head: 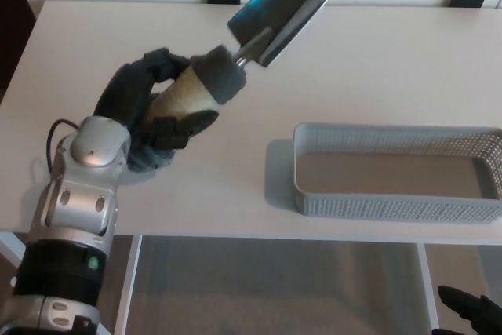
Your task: The robot walks towards a desk on which a shovel is kept on the left hand side and a container is kept on the right hand side. The robot picks up the shovel using its left hand and places it in the container.
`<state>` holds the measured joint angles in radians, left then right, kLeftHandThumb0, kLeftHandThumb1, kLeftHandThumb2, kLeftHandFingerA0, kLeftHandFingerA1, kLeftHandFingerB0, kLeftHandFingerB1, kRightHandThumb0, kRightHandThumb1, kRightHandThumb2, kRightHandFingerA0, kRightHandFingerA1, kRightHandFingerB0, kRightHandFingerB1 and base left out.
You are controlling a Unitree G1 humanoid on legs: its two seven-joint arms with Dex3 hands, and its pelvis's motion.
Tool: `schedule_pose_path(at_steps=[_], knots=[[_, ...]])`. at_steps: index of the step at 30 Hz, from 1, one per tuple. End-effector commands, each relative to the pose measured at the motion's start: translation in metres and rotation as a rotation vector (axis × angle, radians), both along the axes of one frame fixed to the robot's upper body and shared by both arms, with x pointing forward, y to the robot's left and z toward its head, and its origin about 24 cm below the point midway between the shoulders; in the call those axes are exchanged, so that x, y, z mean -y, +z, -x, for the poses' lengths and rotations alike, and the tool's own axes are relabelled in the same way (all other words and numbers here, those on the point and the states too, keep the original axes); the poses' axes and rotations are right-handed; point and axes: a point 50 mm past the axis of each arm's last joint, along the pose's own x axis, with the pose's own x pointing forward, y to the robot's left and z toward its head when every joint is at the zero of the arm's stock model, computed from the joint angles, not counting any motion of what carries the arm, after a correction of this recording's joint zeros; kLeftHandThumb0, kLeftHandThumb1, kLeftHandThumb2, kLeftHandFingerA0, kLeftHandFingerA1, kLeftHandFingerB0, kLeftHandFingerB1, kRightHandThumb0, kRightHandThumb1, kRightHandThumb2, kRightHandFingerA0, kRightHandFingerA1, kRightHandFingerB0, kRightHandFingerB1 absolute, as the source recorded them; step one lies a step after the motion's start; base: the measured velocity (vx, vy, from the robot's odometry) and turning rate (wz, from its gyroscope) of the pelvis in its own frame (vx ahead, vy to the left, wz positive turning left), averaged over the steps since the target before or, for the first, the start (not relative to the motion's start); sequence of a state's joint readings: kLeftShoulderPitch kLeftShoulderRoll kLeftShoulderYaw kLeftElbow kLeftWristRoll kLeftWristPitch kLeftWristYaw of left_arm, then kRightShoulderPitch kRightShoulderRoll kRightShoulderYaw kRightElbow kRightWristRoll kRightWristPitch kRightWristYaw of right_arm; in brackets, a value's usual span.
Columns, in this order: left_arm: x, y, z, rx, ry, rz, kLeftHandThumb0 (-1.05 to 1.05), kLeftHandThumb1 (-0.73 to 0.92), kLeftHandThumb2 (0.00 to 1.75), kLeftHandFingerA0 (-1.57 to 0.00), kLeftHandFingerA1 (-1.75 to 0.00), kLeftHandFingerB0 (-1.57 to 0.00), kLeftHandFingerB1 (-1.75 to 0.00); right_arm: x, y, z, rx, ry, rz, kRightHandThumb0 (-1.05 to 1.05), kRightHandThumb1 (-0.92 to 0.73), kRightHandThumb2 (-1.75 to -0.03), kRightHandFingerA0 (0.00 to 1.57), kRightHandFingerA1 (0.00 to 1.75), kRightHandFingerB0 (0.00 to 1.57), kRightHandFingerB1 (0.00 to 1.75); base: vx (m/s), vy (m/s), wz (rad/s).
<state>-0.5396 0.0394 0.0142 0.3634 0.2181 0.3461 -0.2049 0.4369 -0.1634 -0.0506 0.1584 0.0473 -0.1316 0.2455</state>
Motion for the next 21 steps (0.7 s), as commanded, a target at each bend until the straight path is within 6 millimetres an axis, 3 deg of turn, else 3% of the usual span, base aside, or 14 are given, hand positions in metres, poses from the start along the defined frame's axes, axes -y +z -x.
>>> schedule_pose_path(at_steps=[1,5,6,7,8,10,12,13,14,16,17,18,20,21], knots=[[0.013,0.02,-0.001,0.032,-0.053,0.018,-0.2,0.83,0.64,-0.84,-1.52,-0.7,-1.11,0.004,0.001,0.001,-0.01,0.005,0.017,-0.61,-0.61,-0.85,0.27,0.51,0.14,0.44,0.0,0.0,0.0],[0.029,0.028,0.002,0.072,-0.149,-0.066,-0.18,0.73,0.81,-0.93,-1.34,-0.76,-1.13,0.004,0.001,0.001,-0.009,0.009,0.017,-0.61,-0.61,-0.85,0.27,0.51,0.15,0.44,0.0,0.0,0.0],[0.032,0.028,0.002,0.075,-0.166,-0.092,-0.17,0.72,0.83,-0.92,-1.39,-0.76,-1.18,0.004,0.001,0.001,-0.009,0.01,0.018,-0.56,-0.75,-0.61,0.34,0.44,0.19,0.34,0.0,0.0,0.0],[0.036,0.029,0.002,0.086,-0.198,-0.136,-0.17,0.75,0.74,-0.94,-1.42,-0.75,-1.2,0.004,0.0,0.001,-0.009,0.012,0.019,-0.6,-0.61,-0.85,0.28,0.51,0.15,0.44,0.0,0.0,0.0],[0.041,0.031,0.002,0.097,-0.237,-0.185,-0.2,0.77,0.7,-0.88,-1.48,-0.72,-1.26,0.004,0.001,0.0,-0.008,0.013,0.017,-0.56,-0.75,-0.61,0.34,0.45,0.19,0.35,0.0,0.0,0.0],[0.048,0.032,0.002,0.095,-0.268,-0.252,-0.22,0.76,0.69,-0.82,-1.53,-0.66,-1.3,0.003,0.001,0.0,-0.008,0.015,0.015,-0.56,-0.75,-0.61,0.33,0.45,0.19,0.35,0.0,0.0,0.0],[0.056,0.032,0.0,0.076,-0.287,-0.274,-0.22,0.76,0.68,-0.81,-1.53,-0.63,-1.25,0.003,0.001,-0.001,-0.006,0.016,0.017,-0.57,-0.75,-0.61,0.34,0.45,0.19,0.35,0.0,0.0,0.0],[0.059,0.033,0.0,0.079,-0.293,-0.296,-0.2,0.78,0.63,-0.91,-1.46,-0.65,-1.16,0.003,0.001,-0.002,-0.005,0.018,0.018,-0.57,-0.75,-0.61,0.34,0.45,0.19,0.35,0.0,0.0,0.0],[0.064,0.032,-0.002,0.073,-0.288,-0.321,-0.19,0.78,0.63,-0.84,-1.41,-0.63,-1.14,0.002,0.002,-0.002,-0.002,0.021,0.02,-0.61,-0.62,-0.84,0.28,0.51,0.16,0.45,0.0,0.0,0.0],[0.07,0.03,-0.004,0.054,-0.277,-0.318,-0.21,0.75,0.65,-0.74,-1.44,-0.62,-1.0,0.002,0.002,-0.002,-0.006,0.013,0.015,-0.61,-0.62,-0.84,0.27,0.51,0.16,0.44,0.0,0.0,0.0],[0.073,0.03,-0.005,0.046,-0.279,-0.318,-0.21,0.75,0.62,-0.71,-1.34,-0.63,-0.8,0.002,0.002,-0.002,-0.006,0.014,0.007,-0.6,-0.62,-0.84,0.27,0.51,0.16,0.44,0.0,0.0,0.0],[0.078,0.029,-0.006,0.028,-0.277,-0.307,-0.2,0.76,0.62,-0.7,-1.45,-0.63,-1.05,0.002,0.002,-0.002,-0.008,0.017,0.011,-0.61,-0.62,-0.84,0.27,0.5,0.16,0.44,0.0,0.0,0.0],[0.084,0.027,-0.007,0.02,-0.281,-0.283,-0.16,0.75,0.69,-0.74,-1.5,-0.64,-1.28,0.002,0.002,-0.002,-0.007,0.026,0.022,-0.62,-0.62,-0.85,0.27,0.5,0.16,0.44,0.0,0.0,0.0],[0.086,0.027,-0.007,0.013,-0.281,-0.291,-0.17,0.75,0.68,-0.77,-1.49,-0.6,-1.13,0.002,0.002,-0.004,-0.005,0.027,0.021,-0.62,-0.61,-0.85,0.27,0.51,0.16,0.44,0.0,0.0,0.0]])
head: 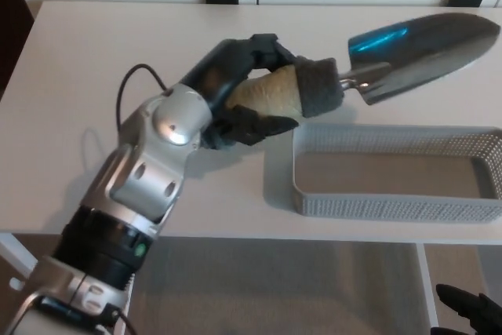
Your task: The robot walks towards a desk on which a shovel is kept on the left hand side and a container is kept on the right hand side. The robot picks up the shovel using its left hand and places it in the container.
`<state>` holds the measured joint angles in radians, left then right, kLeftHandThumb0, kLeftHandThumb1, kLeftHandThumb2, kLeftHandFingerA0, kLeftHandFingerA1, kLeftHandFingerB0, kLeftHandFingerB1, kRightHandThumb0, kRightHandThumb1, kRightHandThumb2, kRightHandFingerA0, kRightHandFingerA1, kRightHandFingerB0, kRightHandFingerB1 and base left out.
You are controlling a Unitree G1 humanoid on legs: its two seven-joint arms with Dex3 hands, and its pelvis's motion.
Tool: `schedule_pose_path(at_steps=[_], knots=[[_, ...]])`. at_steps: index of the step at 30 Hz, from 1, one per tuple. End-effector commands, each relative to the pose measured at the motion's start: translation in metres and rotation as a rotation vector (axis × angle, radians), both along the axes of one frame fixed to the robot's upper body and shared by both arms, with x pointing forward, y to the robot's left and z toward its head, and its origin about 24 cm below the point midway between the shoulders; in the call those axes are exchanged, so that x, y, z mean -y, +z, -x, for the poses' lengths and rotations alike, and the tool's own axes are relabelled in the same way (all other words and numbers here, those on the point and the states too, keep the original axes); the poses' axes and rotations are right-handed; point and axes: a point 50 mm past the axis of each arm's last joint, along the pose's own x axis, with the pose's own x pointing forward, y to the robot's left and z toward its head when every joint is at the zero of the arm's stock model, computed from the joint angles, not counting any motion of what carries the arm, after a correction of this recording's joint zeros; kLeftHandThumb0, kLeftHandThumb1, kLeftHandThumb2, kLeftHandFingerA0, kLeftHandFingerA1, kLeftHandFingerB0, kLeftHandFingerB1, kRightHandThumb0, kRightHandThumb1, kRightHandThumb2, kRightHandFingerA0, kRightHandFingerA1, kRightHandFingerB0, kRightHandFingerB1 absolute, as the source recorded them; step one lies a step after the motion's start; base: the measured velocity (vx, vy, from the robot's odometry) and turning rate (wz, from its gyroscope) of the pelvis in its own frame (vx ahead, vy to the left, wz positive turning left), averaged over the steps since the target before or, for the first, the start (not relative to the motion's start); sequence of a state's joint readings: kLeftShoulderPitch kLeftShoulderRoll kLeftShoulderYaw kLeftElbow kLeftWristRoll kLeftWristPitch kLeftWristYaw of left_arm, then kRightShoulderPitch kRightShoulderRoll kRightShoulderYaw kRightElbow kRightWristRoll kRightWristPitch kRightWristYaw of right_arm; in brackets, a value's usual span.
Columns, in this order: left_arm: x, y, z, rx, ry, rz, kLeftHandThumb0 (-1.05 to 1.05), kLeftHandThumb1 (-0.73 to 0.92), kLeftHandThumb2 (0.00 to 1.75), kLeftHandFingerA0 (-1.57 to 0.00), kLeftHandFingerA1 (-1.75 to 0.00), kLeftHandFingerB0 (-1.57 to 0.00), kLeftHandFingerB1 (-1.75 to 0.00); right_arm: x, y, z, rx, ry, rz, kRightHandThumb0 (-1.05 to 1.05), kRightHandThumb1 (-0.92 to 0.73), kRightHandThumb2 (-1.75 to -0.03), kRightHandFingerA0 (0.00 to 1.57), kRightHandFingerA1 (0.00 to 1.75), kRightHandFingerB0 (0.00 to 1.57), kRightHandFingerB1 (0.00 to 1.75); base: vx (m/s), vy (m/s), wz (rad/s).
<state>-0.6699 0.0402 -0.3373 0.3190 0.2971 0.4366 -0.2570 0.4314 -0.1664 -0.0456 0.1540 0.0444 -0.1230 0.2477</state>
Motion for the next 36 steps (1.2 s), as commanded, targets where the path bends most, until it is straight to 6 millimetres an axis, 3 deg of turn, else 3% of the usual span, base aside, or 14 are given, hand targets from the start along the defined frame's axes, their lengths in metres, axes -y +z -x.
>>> schedule_pose_path(at_steps=[1,3,5,7,10,15,17,21,22,30,31,32,33,36], knots=[[0.01,0.001,-0.004,-0.016,0.027,-0.031,-0.17,0.78,0.63,-0.82,-1.45,-0.61,-1.05,0.002,0.002,-0.002,-0.003,0.018,0.02,-0.57,-0.75,-0.61,0.35,0.44,0.19,0.35,0.0,0.0,0.0],[0.014,0.001,-0.003,-0.009,0.019,-0.044,-0.23,0.74,0.62,-0.87,-1.28,-0.68,-0.72,0.003,0.002,-0.003,0.002,0.022,0.023,-0.62,-0.62,-0.85,0.28,0.51,0.16,0.44,0.0,0.0,0.0],[0.018,-0.001,-0.003,0.001,0.016,-0.069,-0.24,0.75,0.62,-0.93,-1.08,-0.69,-0.85,0.003,0.003,-0.003,0.003,0.027,0.028,-0.58,-0.75,-0.61,0.34,0.43,0.2,0.34,0.0,0.0,0.0],[0.02,-0.005,-0.004,-0.001,0.009,-0.082,-0.22,0.76,0.62,-0.97,-0.98,-0.71,-0.83,0.004,0.003,-0.003,0.007,0.039,0.038,-0.63,-0.62,-0.85,0.27,0.51,0.17,0.45,0.0,0.0,0.0],[0.024,-0.006,-0.005,-0.007,0.0,-0.104,-0.22,0.75,0.67,-0.97,-1.29,-0.68,-1.12,0.005,0.003,-0.003,0.005,0.037,0.042,-0.59,-0.75,-0.61,0.34,0.44,0.2,0.34,0.0,0.0,0.0],[0.027,-0.008,-0.001,-0.029,0.009,-0.078,-0.23,0.72,0.68,-1.03,-1.25,-0.72,-0.81,0.005,0.002,-0.001,-0.009,0.033,0.034,-0.64,-0.6,-0.86,0.28,0.52,0.15,0.44,0.0,0.0,0.0],[0.027,-0.01,0.0,-0.036,0.009,-0.079,-0.24,0.73,0.67,-1.03,-1.3,-0.74,-0.84,0.005,0.001,0.0,-0.014,0.032,0.037,-0.59,-0.75,-0.61,0.35,0.44,0.19,0.34,0.0,0.0,0.0],[0.026,-0.015,0.002,-0.047,-0.004,-0.098,-0.24,0.74,0.67,-1.04,-1.32,-0.73,-0.93,0.005,0.0,0.002,-0.024,0.038,0.051,-0.57,-0.76,-0.61,0.35,0.44,0.19,0.34,0.0,0.0,0.0],[0.026,-0.014,0.002,-0.045,-0.009,-0.107,-0.24,0.74,0.67,-1.04,-1.28,-0.73,-0.92,0.005,0.001,0.001,-0.022,0.042,0.048,-0.61,-0.62,-0.85,0.28,0.51,0.13,0.44,0.0,0.0,0.0],[0.027,-0.014,0.004,-0.017,-0.048,-0.139,-0.2,0.75,0.76,-0.98,-1.41,-0.7,-1.31,0.004,0.002,0.0,-0.022,0.049,0.053,-0.56,-0.77,-0.62,0.34,0.44,0.15,0.34,0.0,0.0,0.0],[0.028,-0.014,0.005,-0.011,-0.057,-0.153,-0.19,0.72,0.77,-0.95,-1.38,-0.71,-1.32,0.004,0.002,0.0,-0.023,0.049,0.051,-0.61,-0.62,-0.87,0.27,0.52,0.11,0.44,0.0,0.0,0.0],[0.029,-0.015,0.007,-0.007,-0.061,-0.16,-0.19,0.69,0.8,-0.95,-1.33,-0.73,-1.27,0.004,0.002,-0.001,-0.024,0.053,0.053,-0.57,-0.77,-0.62,0.34,0.45,0.16,0.35,0.0,0.0,0.0],[0.03,-0.016,0.008,-0.01,-0.069,-0.164,-0.16,0.71,0.79,-0.98,-1.17,-0.77,-0.94,0.004,0.002,-0.001,-0.024,0.054,0.055,-0.57,-0.77,-0.62,0.34,0.44,0.16,0.35,0.0,0.0,0.0],[0.031,-0.018,0.01,-0.017,-0.099,-0.19,-0.2,0.74,0.7,-1.03,-1.11,-0.77,-0.61,0.004,0.002,-0.001,-0.019,0.054,0.049,-0.57,-0.77,-0.61,0.33,0.44,0.17,0.34,0.0,0.0,0.0]])
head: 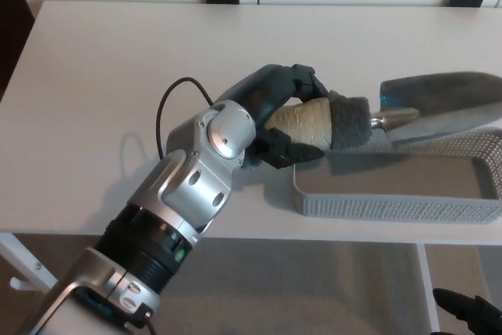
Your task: The robot walks towards a desk on which a shovel is kept on the left hand side and a container is kept on the right hand side. The robot picks up the shovel using its left hand and places it in the container.
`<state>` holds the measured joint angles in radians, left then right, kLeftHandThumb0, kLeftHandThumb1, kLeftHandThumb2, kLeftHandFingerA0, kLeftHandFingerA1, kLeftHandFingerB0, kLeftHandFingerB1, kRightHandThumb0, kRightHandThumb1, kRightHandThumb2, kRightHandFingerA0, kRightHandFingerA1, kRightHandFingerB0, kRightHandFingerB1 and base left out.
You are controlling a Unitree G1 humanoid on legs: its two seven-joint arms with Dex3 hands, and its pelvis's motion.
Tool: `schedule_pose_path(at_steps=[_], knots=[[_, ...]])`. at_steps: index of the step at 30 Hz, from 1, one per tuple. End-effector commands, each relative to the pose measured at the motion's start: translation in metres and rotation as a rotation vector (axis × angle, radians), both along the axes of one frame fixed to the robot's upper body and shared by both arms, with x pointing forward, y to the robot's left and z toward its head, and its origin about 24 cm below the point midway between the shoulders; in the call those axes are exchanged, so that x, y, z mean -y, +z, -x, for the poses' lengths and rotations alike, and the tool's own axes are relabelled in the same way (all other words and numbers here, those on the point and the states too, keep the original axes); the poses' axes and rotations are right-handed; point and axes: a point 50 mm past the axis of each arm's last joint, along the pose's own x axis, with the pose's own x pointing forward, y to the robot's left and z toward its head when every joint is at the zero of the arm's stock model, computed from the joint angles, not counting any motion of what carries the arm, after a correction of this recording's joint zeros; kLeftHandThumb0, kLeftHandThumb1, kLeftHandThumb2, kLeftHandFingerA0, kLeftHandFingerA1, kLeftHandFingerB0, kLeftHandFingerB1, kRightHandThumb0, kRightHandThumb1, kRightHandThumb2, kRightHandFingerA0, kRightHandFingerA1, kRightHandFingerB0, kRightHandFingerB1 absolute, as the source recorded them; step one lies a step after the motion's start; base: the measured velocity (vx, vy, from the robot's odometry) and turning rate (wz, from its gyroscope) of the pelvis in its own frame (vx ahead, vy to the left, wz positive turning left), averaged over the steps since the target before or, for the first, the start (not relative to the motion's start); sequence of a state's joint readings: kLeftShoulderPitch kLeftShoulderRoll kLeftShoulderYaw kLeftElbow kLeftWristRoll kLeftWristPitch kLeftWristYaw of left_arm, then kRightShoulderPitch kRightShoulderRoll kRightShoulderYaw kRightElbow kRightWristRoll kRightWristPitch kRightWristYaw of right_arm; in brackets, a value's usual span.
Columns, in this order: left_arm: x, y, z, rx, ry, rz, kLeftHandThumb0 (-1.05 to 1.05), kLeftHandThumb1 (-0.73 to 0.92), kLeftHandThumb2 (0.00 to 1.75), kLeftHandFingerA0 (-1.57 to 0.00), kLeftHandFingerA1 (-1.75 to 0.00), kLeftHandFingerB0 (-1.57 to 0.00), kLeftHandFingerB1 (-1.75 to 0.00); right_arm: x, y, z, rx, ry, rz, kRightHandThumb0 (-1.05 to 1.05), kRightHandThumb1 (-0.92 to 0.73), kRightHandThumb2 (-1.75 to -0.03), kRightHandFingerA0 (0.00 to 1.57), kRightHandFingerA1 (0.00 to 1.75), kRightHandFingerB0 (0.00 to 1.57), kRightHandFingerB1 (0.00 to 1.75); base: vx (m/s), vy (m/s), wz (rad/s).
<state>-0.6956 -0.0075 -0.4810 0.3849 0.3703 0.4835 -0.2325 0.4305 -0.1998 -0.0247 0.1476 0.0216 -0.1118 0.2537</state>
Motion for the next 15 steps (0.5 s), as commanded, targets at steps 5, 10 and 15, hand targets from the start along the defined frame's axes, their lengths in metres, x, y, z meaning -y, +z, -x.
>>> schedule_pose_path(at_steps=[5,10,15], knots=[[0.002,-0.004,0.0074,0.031,-0.072,-0.108,-0.29,0.75,0.62,-0.99,-1.07,-0.61,-0.44,0.0035,0.0017,-0.0023,0.005,0.006,0.022,-0.62,-0.62,-0.85,0.28,0.51,0.15,0.44,0.0,0.0,0.0],[0.0021,-0.0062,0.01,0.02,-0.069,-0.098,-0.25,0.74,0.62,-0.89,-1.02,-0.62,-0.44,0.0037,0.0024,-0.0031,0.002,0.011,0.038,-0.62,-0.63,-0.85,0.28,0.51,0.16,0.44,0.0,0.0,0.0],[0.0026,-0.0056,0.0098,0.014,-0.068,-0.109,-0.23,0.74,0.62,-0.91,-1.05,-0.61,-0.44,0.0041,0.0017,-0.0032,0.005,0.01,0.03,-0.59,-0.76,-0.61,0.35,0.44,0.2,0.35,0.0,0.0,0.0]])
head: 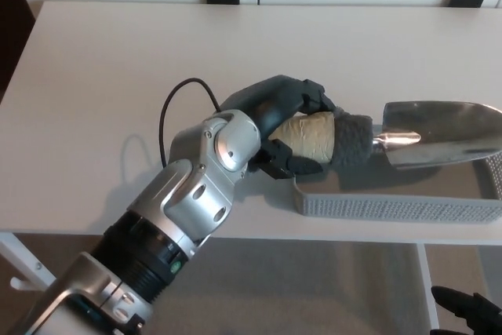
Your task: The robot walks towards a desk on which a shovel is kept on the left hand side and a container is kept on the right hand side. The robot picks up the shovel using its left hand and places it in the container.
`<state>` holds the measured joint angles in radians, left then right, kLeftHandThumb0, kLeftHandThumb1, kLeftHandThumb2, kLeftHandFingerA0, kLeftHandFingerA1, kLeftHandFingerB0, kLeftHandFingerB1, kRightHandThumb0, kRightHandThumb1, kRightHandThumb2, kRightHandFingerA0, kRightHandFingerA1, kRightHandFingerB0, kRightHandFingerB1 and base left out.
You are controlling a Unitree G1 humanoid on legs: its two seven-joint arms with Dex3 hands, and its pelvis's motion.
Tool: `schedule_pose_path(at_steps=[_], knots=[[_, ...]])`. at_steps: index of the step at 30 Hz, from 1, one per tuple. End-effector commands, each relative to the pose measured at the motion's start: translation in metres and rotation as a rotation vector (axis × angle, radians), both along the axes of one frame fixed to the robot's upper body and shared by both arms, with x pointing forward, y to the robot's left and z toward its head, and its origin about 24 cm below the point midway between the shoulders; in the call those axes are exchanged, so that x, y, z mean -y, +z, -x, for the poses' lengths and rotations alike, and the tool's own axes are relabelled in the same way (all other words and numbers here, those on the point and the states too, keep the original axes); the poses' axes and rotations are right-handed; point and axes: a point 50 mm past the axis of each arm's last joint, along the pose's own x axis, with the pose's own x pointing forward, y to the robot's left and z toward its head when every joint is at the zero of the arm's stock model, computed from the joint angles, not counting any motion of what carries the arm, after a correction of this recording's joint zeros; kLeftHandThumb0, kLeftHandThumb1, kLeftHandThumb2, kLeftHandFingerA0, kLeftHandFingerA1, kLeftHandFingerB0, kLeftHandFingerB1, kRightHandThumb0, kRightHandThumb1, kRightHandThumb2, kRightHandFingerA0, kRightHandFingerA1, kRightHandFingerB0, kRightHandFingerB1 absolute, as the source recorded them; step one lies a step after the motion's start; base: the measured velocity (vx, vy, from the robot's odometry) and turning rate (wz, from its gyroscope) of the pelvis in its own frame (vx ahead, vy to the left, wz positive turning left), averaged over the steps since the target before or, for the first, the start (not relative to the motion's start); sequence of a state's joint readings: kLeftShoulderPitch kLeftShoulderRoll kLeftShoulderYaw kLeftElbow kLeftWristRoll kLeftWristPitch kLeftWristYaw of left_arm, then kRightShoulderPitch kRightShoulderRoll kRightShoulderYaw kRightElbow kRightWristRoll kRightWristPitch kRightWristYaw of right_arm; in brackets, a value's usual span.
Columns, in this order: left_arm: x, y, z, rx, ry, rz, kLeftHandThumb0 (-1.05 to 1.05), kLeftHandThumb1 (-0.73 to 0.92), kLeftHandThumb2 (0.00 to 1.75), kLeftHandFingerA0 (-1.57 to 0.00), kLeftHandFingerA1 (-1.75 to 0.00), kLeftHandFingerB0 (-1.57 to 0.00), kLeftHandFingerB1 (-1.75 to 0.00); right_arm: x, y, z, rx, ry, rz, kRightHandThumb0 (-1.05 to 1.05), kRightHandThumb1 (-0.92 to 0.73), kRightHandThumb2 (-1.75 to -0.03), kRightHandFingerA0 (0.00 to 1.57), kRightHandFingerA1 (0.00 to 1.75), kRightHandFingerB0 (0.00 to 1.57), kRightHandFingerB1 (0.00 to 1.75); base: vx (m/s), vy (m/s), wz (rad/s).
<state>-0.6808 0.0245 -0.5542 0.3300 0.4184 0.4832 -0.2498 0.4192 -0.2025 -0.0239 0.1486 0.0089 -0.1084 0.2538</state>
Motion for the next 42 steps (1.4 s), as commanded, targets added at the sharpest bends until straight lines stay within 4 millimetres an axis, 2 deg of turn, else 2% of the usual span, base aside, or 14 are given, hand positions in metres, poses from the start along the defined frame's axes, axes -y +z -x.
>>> schedule_pose_path(at_steps=[1,2,6,7,9,11,15,28,29,30,33,35,37,42], knots=[[-0.002,-0.005,0.002,-0.026,-0.007,-0.026,-0.25,0.73,0.61,-0.91,-1.06,-0.6,-0.43,0.004,0.001,0.0,0.0,0.0,0.021,-0.6,-0.76,-0.61,0.35,0.44,0.19,0.34,0.0,0.0,0.0],[-0.002,-0.005,0.002,-0.023,-0.011,-0.027,-0.25,0.73,0.61,-0.91,-1.0,-0.61,-0.44,0.004,0.001,-0.001,0.0,0.005,0.027,-0.64,-0.62,-0.87,0.28,0.51,0.15,0.44,0.0,0.0,0.0],[-0.002,-0.006,0.003,0.005,-0.027,-0.022,-0.24,0.73,0.62,-1.02,-0.85,-0.73,-0.5,0.004,0.002,-0.001,-0.003,0.006,0.029,-0.59,-0.76,-0.61,0.35,0.44,0.19,0.35,0.0,0.0,0.0],[-0.002,-0.007,0.003,0.001,-0.044,-0.041,-0.38,0.64,0.59,-0.73,-0.84,-0.52,-0.38,0.004,0.002,-0.001,-0.003,0.001,0.02,-0.59,-0.76,-0.61,0.36,0.45,0.19,0.35,0.0,0.0,0.0],[-0.003,-0.005,0.003,-0.037,-0.085,-0.074,-0.82,0.48,0.83,0.0,0.0,0.0,-0.01,0.003,0.003,-0.002,0.002,0.007,0.022,-0.61,-0.76,-0.62,0.35,0.45,0.18,0.35,0.0,0.0,0.0],[-0.003,-0.001,0.002,-0.025,-0.098,-0.132,-0.85,0.56,0.58,0.0,0.0,0.0,0.0,0.002,0.004,-0.005,0.009,0.016,0.029,-0.61,-0.76,-0.62,0.35,0.45,0.18,0.35,0.0,0.0,0.0],[0.0,0.004,0.002,-0.018,-0.106,-0.159,-0.91,0.52,0.91,0.0,0.0,0.0,-0.02,0.003,0.006,-0.007,0.01,0.02,0.031,-0.6,-0.77,-0.62,0.35,0.45,0.18,0.34,0.0,0.0,0.0],[-0.003,0.009,-0.002,-0.015,-0.095,-0.16,-0.9,0.51,0.91,0.0,0.0,0.0,-0.02,0.003,0.007,-0.012,0.014,0.029,0.045,-0.61,-0.76,-0.62,0.35,0.45,0.19,0.35,0.0,0.0,0.0],[-0.003,0.01,-0.002,-0.015,-0.095,-0.155,-0.89,0.5,0.91,0.0,0.0,0.0,-0.02,0.003,0.007,-0.012,0.009,0.027,0.055,-0.65,-0.61,-0.88,0.3,0.53,0.16,0.45,0.0,0.0,0.0],[-0.003,0.01,-0.002,-0.016,-0.093,-0.153,-0.89,0.49,0.91,0.0,0.0,0.0,-0.02,0.003,0.008,-0.012,0.012,0.033,0.058,-0.61,-0.76,-0.61,0.37,0.46,0.21,0.36,0.0,0.0,0.0],[-0.005,0.015,-0.005,-0.01,-0.095,-0.156,-0.89,0.49,0.91,0.0,0.0,0.0,-0.03,0.002,0.008,-0.014,0.009,0.038,0.07,-0.65,-0.61,-0.87,0.3,0.52,0.15,0.45,0.0,0.0,0.0],[-0.006,0.022,-0.007,0.01,-0.098,-0.162,-0.95,0.58,0.61,0.0,0.0,0.0,-0.08,0.002,0.008,-0.016,0.009,0.034,0.065,-0.65,-0.61,-0.87,0.3,0.52,0.15,0.44,0.0,0.0,0.0],[-0.007,0.038,-0.012,0.051,-0.101,-0.166,-0.88,0.48,0.91,0.0,0.0,0.0,-0.04,0.002,0.009,-0.018,0.017,0.039,0.06,-0.64,-0.62,-0.87,0.3,0.52,0.15,0.45,0.0,0.0,0.0],[-0.014,0.073,-0.024,0.128,-0.107,-0.219,-1.0,0.58,0.66,0.0,-0.01,0.0,-0.1,0.002,0.007,-0.018,0.02,0.041,0.047,-0.58,-0.76,-0.61,0.36,0.45,0.2,0.35,0.0,0.0,0.0]])
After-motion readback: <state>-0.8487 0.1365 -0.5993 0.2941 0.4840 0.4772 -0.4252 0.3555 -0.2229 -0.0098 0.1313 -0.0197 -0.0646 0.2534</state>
